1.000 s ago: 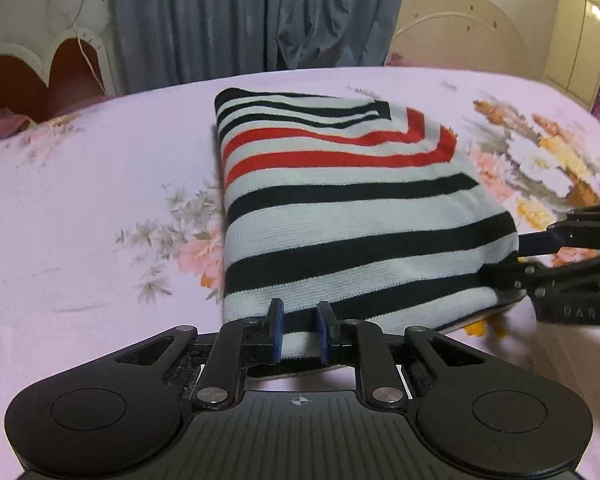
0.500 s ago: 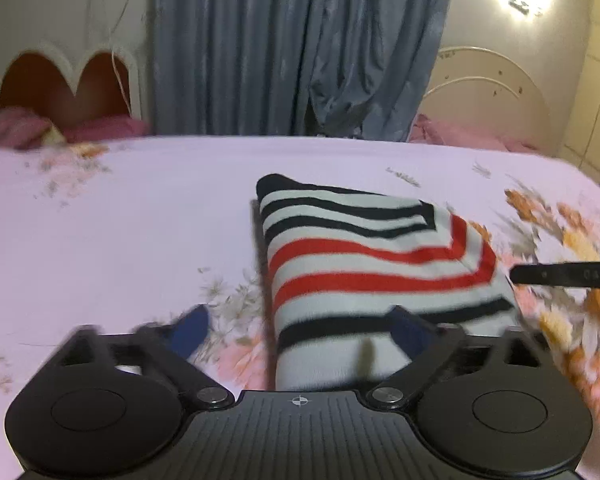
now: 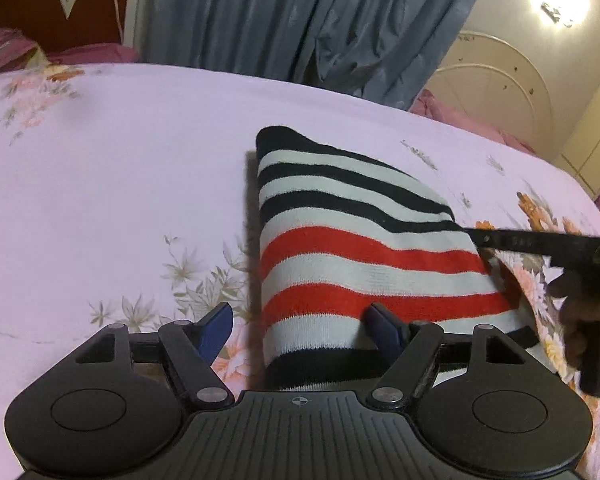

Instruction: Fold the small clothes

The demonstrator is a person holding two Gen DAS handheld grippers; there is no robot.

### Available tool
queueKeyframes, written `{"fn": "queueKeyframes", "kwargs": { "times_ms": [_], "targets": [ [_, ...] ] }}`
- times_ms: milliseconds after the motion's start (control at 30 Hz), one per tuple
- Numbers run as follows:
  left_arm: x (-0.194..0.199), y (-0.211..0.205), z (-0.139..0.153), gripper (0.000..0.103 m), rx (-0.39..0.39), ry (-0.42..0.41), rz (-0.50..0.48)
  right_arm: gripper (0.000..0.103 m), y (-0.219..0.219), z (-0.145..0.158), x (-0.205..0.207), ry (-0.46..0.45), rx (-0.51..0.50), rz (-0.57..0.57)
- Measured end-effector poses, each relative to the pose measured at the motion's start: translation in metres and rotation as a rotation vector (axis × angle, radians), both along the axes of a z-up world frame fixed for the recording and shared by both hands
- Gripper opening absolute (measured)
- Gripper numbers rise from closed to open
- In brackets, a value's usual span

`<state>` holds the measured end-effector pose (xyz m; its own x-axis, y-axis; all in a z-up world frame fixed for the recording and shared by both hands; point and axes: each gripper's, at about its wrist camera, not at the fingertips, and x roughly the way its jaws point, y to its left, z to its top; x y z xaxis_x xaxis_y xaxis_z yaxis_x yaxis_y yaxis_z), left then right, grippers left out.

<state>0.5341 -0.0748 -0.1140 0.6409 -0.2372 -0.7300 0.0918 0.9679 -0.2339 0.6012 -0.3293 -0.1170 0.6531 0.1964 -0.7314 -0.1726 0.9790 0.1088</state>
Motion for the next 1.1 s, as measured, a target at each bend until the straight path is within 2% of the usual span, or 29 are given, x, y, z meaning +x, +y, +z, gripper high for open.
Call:
{"fn": "queueKeyframes", "kwargs": {
  "times_ms": [33,67,100,133,167,433,667,733,833,867,900,933,1000,1100],
  "targets": [
    [-0.001,0.0,0.001,0.074,0.007,-0.006,-0.005,0.004,-0.004,0.005,-0.006,-0.01,0.031,-0.019],
    [-0.001,0.0,0.003,0.074,0.013,-0.01,-0.011,0.02,-0.009,0.01,-0.011,-0.022,0.069,-0.031],
    [-0.002,0.0,0.005,0.074,0.022,-0.013,-0.017,0.045,-0.016,0.014,-0.019,-0.03,0.118,-0.041],
    [-0.002,0.001,0.006,0.074,0.023,-0.013,-0.023,0.058,-0.024,0.017,-0.028,-0.028,0.163,-0.052],
    [-0.002,0.002,0.006,0.074,0.018,-0.012,-0.027,0.068,-0.029,0.017,-0.037,-0.022,0.209,-0.051],
    [-0.003,0.016,0.005,0.074,-0.062,0.01,-0.046,0.065,-0.066,-0.01,-0.079,0.138,0.539,-0.105],
    [0.002,0.016,-0.006,0.074,-0.152,0.057,-0.03,0.068,-0.075,-0.032,-0.081,0.222,0.696,-0.126],
    [0.004,0.012,-0.01,0.074,-0.178,0.073,-0.043,0.069,-0.068,-0.033,-0.077,0.228,0.695,-0.108],
    [0.005,0.001,-0.012,0.074,-0.145,0.072,-0.038,0.068,-0.054,-0.03,-0.07,0.226,0.64,-0.06],
    [0.006,-0.002,-0.011,0.074,-0.132,0.074,-0.034,0.063,-0.048,-0.028,-0.07,0.209,0.593,-0.042],
    [0.006,-0.005,-0.01,0.072,-0.112,0.074,-0.036,0.054,-0.041,-0.025,-0.07,0.187,0.527,-0.028],
    [0.006,-0.01,-0.007,0.063,-0.085,0.069,-0.045,0.052,-0.033,-0.021,-0.072,0.169,0.468,-0.008],
    [0.004,-0.022,0.003,0.053,-0.009,0.05,-0.075,0.042,-0.019,-0.013,-0.075,0.131,0.375,0.033],
    [0.002,-0.041,0.013,0.048,0.099,0.025,-0.095,0.035,-0.007,-0.004,-0.08,0.096,0.297,0.051]
  ]
}}
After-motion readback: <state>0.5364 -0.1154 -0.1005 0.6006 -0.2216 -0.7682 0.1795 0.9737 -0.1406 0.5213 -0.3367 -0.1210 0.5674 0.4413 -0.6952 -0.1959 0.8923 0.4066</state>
